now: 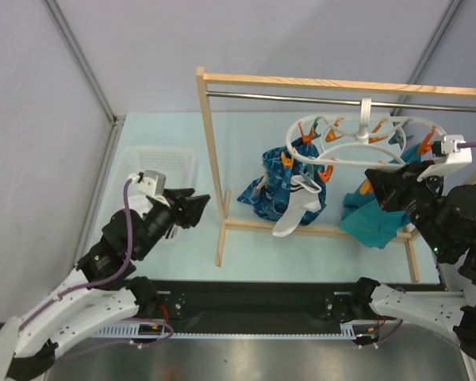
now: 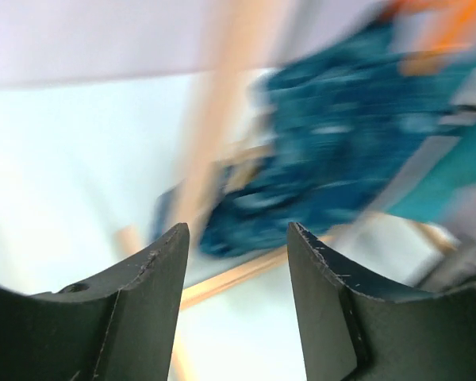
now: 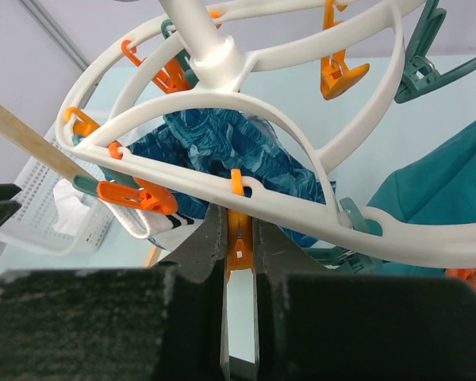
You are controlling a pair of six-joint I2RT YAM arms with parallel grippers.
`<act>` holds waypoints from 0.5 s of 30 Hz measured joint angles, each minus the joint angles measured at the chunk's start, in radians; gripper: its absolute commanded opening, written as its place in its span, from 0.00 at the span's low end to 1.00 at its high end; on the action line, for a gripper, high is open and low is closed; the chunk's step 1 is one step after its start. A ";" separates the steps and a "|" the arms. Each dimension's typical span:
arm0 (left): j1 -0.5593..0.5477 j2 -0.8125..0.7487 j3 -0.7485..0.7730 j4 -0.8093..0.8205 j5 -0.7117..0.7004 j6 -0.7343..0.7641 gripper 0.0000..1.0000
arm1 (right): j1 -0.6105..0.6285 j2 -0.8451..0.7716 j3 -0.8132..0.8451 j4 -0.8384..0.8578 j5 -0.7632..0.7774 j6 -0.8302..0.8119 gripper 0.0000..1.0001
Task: Clip the socks to the hanger
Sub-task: Pick up the sock from the bin.
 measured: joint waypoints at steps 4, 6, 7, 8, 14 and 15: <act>0.209 -0.016 -0.024 -0.170 -0.084 -0.071 0.74 | 0.000 -0.005 0.001 -0.007 -0.002 0.005 0.00; 0.344 0.021 -0.025 -0.238 -0.088 -0.116 0.78 | 0.000 -0.005 0.006 -0.013 -0.002 0.008 0.00; 0.422 0.050 -0.024 -0.265 -0.077 -0.141 0.79 | 0.000 -0.005 0.006 -0.014 -0.002 0.012 0.00; 0.492 0.090 -0.024 -0.293 -0.066 -0.168 0.79 | 0.000 -0.005 0.008 -0.017 -0.003 0.015 0.00; 0.678 0.397 0.022 -0.451 -0.072 -0.340 0.86 | 0.000 0.006 0.024 -0.034 -0.015 0.032 0.00; 0.680 0.446 0.044 -0.490 -0.086 -0.373 0.86 | 0.000 0.009 0.026 -0.037 -0.016 0.035 0.00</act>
